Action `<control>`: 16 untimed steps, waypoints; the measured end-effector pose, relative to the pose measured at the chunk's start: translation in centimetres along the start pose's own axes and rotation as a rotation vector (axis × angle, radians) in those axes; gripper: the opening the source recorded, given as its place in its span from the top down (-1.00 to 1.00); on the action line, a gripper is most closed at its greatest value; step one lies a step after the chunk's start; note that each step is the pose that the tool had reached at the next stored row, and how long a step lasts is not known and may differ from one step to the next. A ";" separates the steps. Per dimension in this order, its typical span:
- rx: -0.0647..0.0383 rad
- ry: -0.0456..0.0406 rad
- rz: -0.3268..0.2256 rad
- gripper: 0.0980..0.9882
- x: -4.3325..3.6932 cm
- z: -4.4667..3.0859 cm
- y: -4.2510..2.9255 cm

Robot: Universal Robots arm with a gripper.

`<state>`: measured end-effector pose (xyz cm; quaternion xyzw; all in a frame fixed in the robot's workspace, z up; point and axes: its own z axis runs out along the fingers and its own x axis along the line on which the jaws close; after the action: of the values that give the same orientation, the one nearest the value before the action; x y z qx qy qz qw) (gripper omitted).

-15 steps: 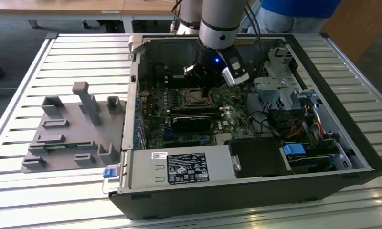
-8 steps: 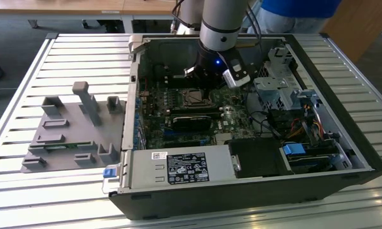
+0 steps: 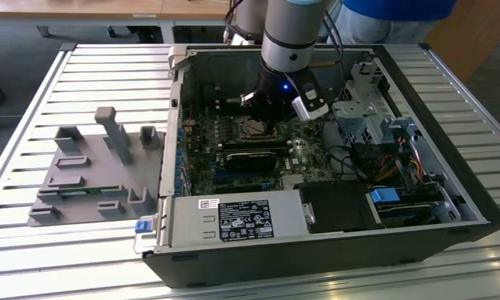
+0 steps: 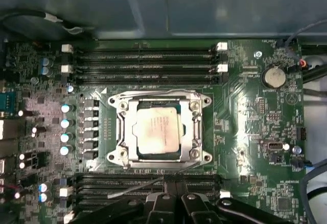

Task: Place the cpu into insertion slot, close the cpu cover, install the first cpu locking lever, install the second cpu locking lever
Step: 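Install the second cpu locking lever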

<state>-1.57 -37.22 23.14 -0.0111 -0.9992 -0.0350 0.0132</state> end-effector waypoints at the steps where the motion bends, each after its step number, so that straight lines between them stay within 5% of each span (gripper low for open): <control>1: 0.000 0.0000 0.000 0.98 0.20 0.00 -0.02; 12: -0.007 0.0001 0.000 0.98 2.61 0.13 -0.20; 13: -0.010 0.0004 0.000 0.98 2.61 0.15 -0.22; 16: -0.045 0.0012 -0.001 0.98 2.65 0.15 -0.47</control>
<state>-4.24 -37.62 23.03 -0.0108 -0.9982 -0.0576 0.0135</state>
